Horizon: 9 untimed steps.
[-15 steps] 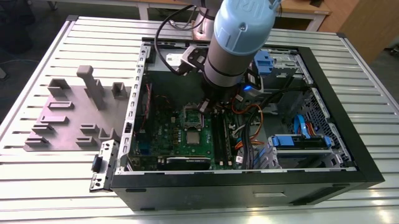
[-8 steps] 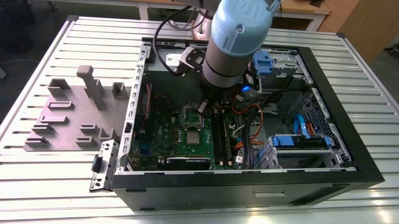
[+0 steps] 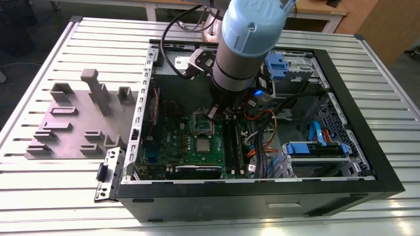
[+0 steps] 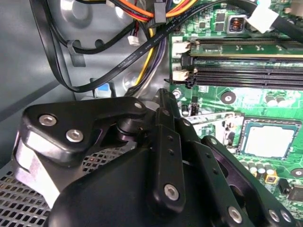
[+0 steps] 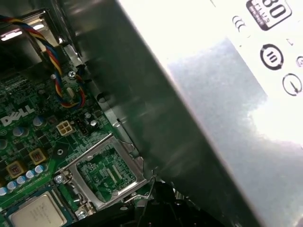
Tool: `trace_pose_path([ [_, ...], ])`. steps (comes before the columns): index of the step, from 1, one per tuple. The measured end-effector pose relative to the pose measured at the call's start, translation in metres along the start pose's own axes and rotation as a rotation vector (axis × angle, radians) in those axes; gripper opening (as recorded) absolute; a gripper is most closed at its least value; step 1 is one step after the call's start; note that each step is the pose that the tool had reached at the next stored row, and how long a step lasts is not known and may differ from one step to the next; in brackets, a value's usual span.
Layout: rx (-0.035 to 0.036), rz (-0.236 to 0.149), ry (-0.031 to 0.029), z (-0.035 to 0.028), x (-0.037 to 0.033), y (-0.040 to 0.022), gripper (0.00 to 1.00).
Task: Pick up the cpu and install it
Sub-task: 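Close the cpu cover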
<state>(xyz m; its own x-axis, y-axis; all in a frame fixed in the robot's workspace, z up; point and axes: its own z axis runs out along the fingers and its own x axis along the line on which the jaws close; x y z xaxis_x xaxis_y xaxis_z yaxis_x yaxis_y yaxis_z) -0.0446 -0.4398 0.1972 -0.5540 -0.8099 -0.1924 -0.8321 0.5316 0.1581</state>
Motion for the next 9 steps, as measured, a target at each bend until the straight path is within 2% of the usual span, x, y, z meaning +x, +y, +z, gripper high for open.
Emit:
trace_pose_path([
  [4, 0.0123, 0.0, 0.0185, -0.0003, 0.0005, 0.0008, 0.11],
  [6, 0.0146, 0.001, 0.0221, -0.001, 0.0008, 0.0015, 0.11],
  [9, 0.0157, 0.001, 0.0235, -0.0034, 0.0009, 0.0028, 0.11],
])
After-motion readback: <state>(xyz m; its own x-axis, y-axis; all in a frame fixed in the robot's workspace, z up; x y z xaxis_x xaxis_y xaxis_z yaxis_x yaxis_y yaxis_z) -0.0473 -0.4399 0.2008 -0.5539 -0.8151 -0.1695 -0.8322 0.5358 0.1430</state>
